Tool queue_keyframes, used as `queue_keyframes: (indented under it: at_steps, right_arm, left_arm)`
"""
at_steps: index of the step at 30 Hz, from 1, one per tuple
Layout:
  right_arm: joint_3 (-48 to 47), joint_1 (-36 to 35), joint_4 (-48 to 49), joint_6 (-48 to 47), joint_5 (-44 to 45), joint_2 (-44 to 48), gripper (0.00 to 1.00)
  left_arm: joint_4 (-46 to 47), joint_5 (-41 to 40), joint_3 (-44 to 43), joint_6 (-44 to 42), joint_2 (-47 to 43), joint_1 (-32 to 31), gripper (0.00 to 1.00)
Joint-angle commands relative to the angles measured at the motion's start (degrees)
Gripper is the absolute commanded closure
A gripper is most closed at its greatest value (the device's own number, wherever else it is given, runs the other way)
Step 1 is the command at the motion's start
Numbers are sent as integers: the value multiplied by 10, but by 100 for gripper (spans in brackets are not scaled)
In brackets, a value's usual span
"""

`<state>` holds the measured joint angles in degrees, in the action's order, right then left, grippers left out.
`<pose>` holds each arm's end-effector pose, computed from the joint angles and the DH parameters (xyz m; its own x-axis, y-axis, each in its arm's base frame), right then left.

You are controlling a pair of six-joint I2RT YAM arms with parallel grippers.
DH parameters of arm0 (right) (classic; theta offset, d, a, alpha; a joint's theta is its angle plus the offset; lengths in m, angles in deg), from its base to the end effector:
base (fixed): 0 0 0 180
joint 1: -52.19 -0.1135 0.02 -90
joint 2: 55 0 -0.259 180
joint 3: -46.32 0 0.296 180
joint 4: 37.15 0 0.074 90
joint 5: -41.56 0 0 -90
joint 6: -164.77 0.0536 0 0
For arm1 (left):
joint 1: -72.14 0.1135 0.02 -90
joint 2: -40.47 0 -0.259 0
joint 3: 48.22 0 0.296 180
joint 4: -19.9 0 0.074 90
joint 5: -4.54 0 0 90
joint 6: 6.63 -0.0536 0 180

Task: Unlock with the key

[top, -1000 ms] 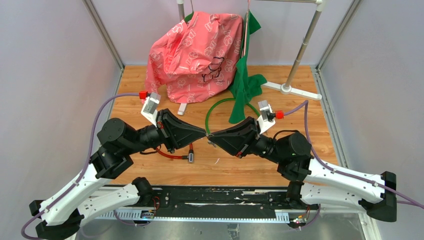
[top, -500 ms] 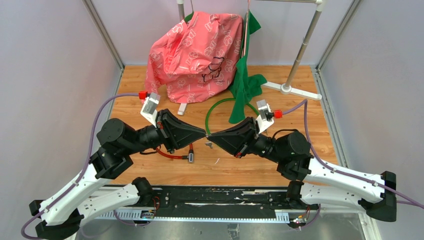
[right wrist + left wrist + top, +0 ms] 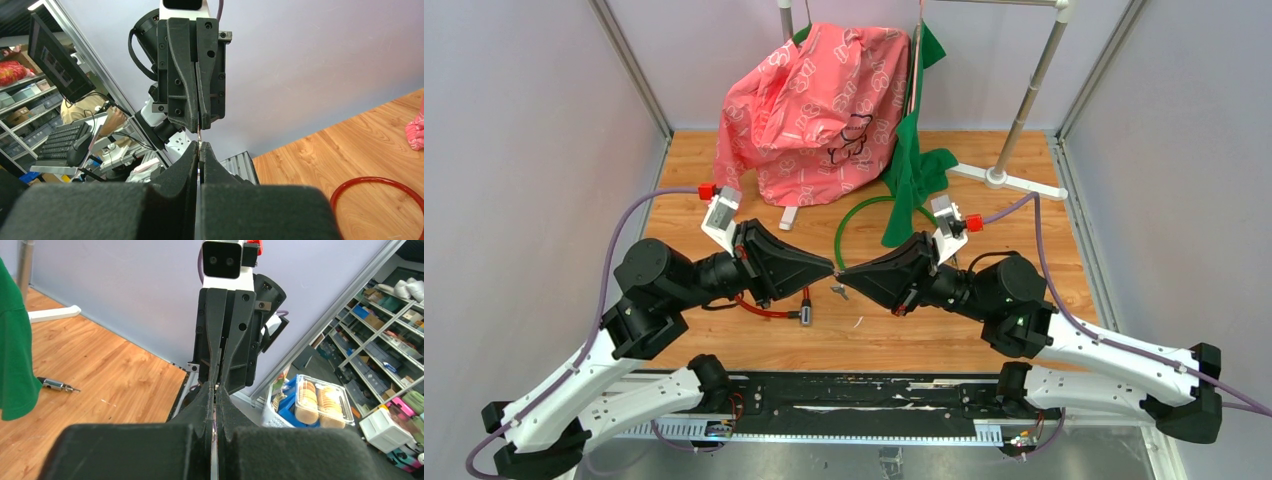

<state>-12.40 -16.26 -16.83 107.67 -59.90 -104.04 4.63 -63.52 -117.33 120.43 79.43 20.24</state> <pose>0.0825 0.2379 0.4221 -0.3753 0.4991 -0.7811 -0.9182 -0.0847 0.3870 0.1040 -0.1651 0.4568 -0.4477 -0.3349 -0.8291 0.8558 0.1082 -0.5059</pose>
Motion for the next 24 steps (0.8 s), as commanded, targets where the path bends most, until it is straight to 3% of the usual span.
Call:
queue_keyframes:
  at_steps: [1,5,7,8,10,12,16,24]
  right_arm:
    - [-23,3,-79,-20,-31,-3,100]
    - [-13,2,-133,-28,11,20,100]
    - [-3,2,-157,-33,38,35,100]
    - [5,2,-168,-36,54,44,100]
    - [13,2,-192,-45,81,58,100]
    - [18,2,-217,-54,112,70,100]
    - [28,19,-241,-61,146,84,100]
    - [29,74,-312,-58,171,91,100]
  left_arm:
    - [-15,-18,7,-9,-2,-2,100]
    - [-75,-43,11,-25,-15,-3,98]
    - [-101,-56,22,-34,-27,-3,82]
    - [-120,-66,26,-39,-35,-2,64]
    - [-151,-86,36,-49,-48,-3,40]
    - [-188,-115,39,-62,-59,-2,26]
    - [-270,-185,40,-91,-66,-3,17]
    - [-407,-328,38,-107,-16,-3,16]
